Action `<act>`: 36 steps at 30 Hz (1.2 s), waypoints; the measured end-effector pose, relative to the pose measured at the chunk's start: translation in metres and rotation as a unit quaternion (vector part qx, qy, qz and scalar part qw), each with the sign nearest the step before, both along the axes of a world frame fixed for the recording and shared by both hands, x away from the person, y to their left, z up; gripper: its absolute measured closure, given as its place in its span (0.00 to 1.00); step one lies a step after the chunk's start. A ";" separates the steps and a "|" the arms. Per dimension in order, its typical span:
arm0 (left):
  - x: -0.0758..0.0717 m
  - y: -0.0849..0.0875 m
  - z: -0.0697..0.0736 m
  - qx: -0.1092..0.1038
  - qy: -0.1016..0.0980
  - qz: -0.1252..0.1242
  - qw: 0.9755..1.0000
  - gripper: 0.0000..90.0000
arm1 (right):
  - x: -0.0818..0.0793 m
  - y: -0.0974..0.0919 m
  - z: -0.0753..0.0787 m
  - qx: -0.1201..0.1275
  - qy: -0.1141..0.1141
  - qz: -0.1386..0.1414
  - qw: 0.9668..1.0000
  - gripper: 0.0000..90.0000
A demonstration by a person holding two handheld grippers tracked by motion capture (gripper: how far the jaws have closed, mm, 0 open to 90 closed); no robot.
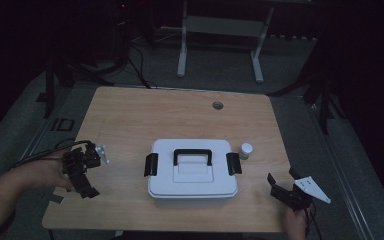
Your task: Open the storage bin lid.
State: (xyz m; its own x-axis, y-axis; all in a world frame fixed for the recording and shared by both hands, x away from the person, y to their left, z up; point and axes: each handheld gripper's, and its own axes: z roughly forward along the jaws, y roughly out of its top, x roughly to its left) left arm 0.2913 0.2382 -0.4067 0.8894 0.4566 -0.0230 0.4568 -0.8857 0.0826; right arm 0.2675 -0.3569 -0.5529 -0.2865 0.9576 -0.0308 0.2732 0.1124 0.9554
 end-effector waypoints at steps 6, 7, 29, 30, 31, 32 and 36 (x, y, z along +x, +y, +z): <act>0.008 -0.022 0.012 0.005 0.002 -0.022 1.000 0.05 | 0.000 -0.001 0.000 0.004 -0.001 0.001 1.000 0.15; 0.010 -0.025 0.014 0.009 0.003 -0.027 1.000 0.05 | 0.000 -0.001 0.000 0.004 0.000 0.001 1.000 0.15; 0.030 -0.100 0.049 -0.005 -0.015 -0.101 0.995 0.05 | 0.000 -0.001 0.000 0.006 0.001 0.004 1.000 0.15; 0.031 -0.103 0.049 -0.005 -0.015 -0.104 0.994 0.05 | 0.000 -0.001 0.000 0.006 0.001 0.004 1.000 0.15; 0.032 -0.106 0.049 -0.004 -0.012 -0.110 0.994 0.05 | 0.000 -0.001 0.000 0.006 0.001 0.004 1.000 0.15; 0.032 -0.109 0.049 0.000 -0.016 -0.114 0.993 0.05 | 0.000 -0.001 0.000 0.006 0.001 0.004 1.000 0.15; 0.035 -0.119 0.050 -0.001 -0.013 -0.124 0.992 0.05 | 0.000 -0.002 0.000 0.008 0.000 0.005 1.000 0.15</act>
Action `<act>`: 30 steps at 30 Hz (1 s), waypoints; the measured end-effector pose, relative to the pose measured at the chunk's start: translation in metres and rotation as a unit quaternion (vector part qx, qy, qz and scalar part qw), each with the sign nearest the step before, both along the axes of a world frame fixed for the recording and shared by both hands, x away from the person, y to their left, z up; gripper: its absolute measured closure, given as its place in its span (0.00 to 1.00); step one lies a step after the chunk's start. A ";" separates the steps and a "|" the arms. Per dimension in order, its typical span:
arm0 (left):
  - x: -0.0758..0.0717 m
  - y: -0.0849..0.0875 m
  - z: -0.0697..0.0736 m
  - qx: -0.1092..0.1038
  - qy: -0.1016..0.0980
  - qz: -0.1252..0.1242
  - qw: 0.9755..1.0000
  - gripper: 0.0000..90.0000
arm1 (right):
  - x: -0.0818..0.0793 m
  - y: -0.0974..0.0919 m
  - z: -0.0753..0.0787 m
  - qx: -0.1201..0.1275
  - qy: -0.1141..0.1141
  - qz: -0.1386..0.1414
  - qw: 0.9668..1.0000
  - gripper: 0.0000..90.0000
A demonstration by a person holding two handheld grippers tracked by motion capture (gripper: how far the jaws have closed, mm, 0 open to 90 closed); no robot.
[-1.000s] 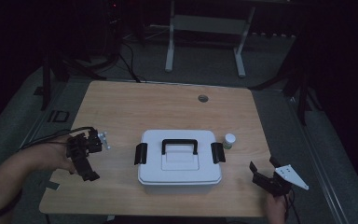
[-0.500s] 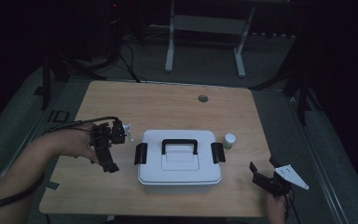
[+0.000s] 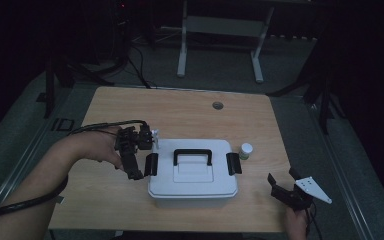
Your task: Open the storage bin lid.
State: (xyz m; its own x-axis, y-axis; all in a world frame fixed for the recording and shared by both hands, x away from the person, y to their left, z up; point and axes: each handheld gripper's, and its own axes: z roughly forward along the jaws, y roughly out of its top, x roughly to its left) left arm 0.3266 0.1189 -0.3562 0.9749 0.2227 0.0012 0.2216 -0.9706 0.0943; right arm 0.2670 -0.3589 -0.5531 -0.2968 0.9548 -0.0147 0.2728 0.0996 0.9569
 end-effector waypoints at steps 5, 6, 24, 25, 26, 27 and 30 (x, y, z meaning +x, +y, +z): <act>0.003 -0.014 0.002 -0.011 -0.004 -0.014 1.000 0.05 | 0.000 0.001 0.000 -0.005 -0.001 0.003 1.000 0.15; 0.003 -0.017 0.002 -0.010 -0.005 -0.017 1.000 0.05 | 0.000 0.001 0.000 -0.006 -0.003 0.004 1.000 0.15; 0.019 -0.071 0.000 -0.017 -0.008 -0.064 0.998 0.05 | -0.001 -0.001 0.000 0.008 -0.005 0.006 1.000 0.15; 0.020 -0.073 0.001 -0.019 -0.005 -0.068 0.997 0.05 | -0.001 -0.001 0.000 0.009 -0.005 0.006 1.000 0.15; 0.021 -0.074 0.002 -0.020 -0.007 -0.069 0.997 0.06 | -0.001 -0.002 0.000 0.009 -0.005 0.007 1.000 0.15; 0.022 -0.076 0.002 -0.020 -0.006 -0.070 0.997 0.08 | -0.001 -0.002 0.000 0.010 -0.005 0.007 1.000 0.15; 0.026 -0.082 0.001 -0.014 0.000 -0.073 0.997 0.14 | -0.001 -0.002 0.000 0.010 -0.005 0.008 1.000 0.15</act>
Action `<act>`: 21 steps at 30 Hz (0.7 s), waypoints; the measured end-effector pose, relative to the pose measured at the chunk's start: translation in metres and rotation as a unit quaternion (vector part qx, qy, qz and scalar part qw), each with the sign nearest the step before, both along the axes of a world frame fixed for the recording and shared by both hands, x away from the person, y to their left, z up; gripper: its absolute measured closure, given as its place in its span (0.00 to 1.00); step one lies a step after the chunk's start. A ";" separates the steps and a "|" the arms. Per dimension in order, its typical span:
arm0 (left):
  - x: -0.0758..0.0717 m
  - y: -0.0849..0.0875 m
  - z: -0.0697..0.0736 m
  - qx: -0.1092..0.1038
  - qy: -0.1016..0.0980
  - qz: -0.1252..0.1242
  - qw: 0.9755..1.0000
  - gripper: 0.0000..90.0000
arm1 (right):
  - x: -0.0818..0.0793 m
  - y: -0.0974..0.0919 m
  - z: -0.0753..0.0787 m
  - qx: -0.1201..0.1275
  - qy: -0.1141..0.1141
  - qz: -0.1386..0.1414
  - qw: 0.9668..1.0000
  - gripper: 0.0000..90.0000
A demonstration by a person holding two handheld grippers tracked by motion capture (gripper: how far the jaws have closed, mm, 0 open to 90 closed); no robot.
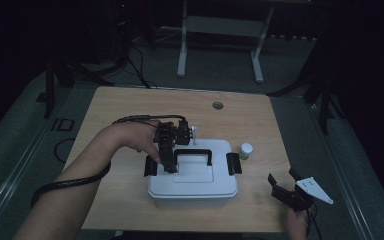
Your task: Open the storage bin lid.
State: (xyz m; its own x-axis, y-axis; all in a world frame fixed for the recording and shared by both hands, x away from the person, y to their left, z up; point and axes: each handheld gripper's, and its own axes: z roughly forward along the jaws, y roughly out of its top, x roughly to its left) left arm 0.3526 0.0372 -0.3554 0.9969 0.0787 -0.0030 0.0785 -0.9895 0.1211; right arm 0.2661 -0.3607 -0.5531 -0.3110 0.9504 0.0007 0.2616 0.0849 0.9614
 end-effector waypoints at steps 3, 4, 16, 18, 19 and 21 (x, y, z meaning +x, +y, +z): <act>0.004 -0.007 -0.003 0.011 0.009 0.003 1.000 0.17 | 0.000 0.000 0.000 0.002 0.000 0.001 1.000 0.15; 0.005 -0.009 -0.004 0.013 0.010 0.002 1.000 0.20 | 0.000 0.000 0.000 0.002 0.000 0.000 1.000 0.15; 0.010 -0.027 -0.003 0.024 0.007 -0.017 1.000 0.64 | 0.000 -0.001 0.000 0.007 0.000 0.002 1.000 0.15; 0.011 -0.029 -0.001 0.028 0.010 -0.011 1.000 0.71 | 0.000 -0.001 0.000 0.006 0.000 0.002 1.000 0.15; 0.010 -0.030 -0.001 0.030 0.010 -0.010 0.999 0.74 | 0.000 -0.001 0.000 0.006 0.000 0.002 1.000 0.15; 0.010 -0.032 -0.001 0.033 0.017 -0.010 0.999 0.78 | 0.000 -0.001 0.000 0.005 0.000 0.003 1.000 0.15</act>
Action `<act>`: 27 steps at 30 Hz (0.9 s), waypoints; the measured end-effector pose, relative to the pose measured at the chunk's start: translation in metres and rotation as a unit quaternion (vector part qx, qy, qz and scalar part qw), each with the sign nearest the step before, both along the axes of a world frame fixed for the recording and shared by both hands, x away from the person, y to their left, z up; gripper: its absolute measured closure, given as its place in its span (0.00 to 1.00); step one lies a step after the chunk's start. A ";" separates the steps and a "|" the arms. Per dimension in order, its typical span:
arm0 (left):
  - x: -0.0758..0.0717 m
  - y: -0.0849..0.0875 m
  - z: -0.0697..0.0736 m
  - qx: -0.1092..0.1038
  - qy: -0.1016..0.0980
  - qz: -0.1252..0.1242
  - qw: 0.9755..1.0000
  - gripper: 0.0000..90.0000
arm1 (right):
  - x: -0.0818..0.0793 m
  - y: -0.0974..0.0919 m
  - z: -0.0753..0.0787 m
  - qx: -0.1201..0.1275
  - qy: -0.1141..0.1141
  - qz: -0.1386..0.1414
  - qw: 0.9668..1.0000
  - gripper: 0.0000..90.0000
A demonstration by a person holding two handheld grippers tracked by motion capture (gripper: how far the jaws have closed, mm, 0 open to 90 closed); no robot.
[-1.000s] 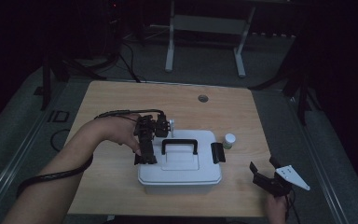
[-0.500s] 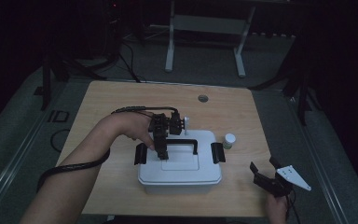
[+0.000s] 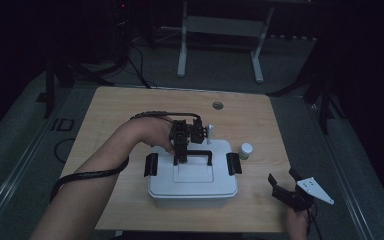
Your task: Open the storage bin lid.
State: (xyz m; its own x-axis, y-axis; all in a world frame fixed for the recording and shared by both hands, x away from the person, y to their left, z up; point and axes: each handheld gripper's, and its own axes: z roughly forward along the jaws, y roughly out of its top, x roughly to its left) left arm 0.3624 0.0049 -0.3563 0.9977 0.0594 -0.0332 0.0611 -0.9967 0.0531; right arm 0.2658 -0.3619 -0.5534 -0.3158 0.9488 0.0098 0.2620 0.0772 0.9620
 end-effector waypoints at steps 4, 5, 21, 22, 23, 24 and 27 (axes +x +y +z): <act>-0.003 -0.005 -0.002 0.017 -0.003 -0.006 1.000 0.87 | 0.000 0.000 0.000 0.001 0.000 0.000 1.000 0.15; -0.003 -0.006 -0.002 0.019 0.004 -0.004 1.000 0.91 | 0.000 0.000 0.000 0.001 0.000 0.000 1.000 0.15; -0.007 -0.006 0.001 0.011 -0.004 0.000 1.000 0.93 | 0.000 0.000 0.000 0.000 0.001 0.000 1.000 0.15; -0.007 -0.006 0.002 0.009 -0.007 -0.001 1.000 0.93 | 0.000 0.000 0.000 0.000 0.001 0.001 1.000 0.15; -0.007 -0.006 0.003 0.005 -0.006 0.000 1.000 0.93 | 0.000 0.000 0.000 0.000 0.001 0.000 1.000 0.15; -0.008 -0.007 0.004 0.005 -0.006 0.000 1.000 0.93 | 0.000 0.000 0.000 0.000 0.001 0.000 1.000 0.15; -0.009 -0.007 0.007 0.001 -0.015 -0.006 1.000 0.93 | 0.000 0.000 0.000 0.000 0.001 0.000 1.000 0.15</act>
State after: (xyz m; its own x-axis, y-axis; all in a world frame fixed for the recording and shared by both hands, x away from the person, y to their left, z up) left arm 0.3532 -0.0022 -0.3490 0.9988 0.0482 -0.0038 0.0483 -0.9974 0.0534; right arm 0.2661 -0.3618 -0.5534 -0.3162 0.9486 0.0107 0.2640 0.0771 0.9614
